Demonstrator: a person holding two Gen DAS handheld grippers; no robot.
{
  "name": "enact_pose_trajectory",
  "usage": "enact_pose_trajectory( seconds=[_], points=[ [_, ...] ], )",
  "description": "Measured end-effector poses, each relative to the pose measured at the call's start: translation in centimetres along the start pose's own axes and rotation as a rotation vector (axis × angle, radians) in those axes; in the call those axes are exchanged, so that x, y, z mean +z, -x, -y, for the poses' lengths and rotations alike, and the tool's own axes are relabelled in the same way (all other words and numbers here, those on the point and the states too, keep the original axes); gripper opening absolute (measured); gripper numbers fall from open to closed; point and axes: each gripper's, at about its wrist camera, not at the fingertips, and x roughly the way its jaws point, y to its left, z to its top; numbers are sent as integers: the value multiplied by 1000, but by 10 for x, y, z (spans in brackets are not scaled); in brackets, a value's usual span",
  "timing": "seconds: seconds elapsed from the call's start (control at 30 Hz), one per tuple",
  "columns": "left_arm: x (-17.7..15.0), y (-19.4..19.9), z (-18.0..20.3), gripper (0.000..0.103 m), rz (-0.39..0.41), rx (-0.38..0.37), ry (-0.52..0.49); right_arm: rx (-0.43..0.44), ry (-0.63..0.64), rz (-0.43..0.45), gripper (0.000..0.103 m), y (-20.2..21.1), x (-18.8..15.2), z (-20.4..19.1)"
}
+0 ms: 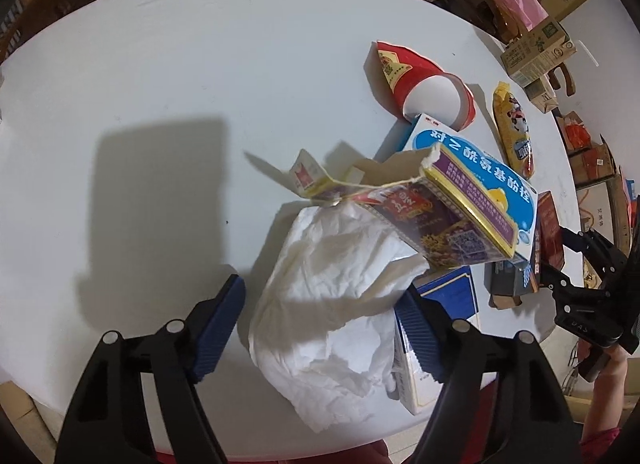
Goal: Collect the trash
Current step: 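Reach the left tool to the white tissue while the right tool reaches the red box, then close the left tool on the tissue while the right tool grips the red box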
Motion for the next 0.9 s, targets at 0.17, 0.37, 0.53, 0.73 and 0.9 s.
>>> enact_pose_trajectory(
  seconds=[0.17, 0.37, 0.53, 0.73, 0.9],
  points=[
    [2, -1, 6, 52, -3, 0, -12, -8, 4, -1, 59, 2, -2, -3],
    [1, -4, 13, 44, 21, 33, -55, -21, 5, -8, 58, 4, -3, -6],
    [-3, 0, 7, 32, 8, 20, -54, -50, 5, 0, 57, 11, -4, -9],
    [-9, 12, 3, 30, 31, 16, -46, -92, 3, 15, 57, 23, -6, -8],
    [-15, 31, 0, 30, 72, 28, -41, -102, -20, 46, 57, 38, -7, -3]
  ],
)
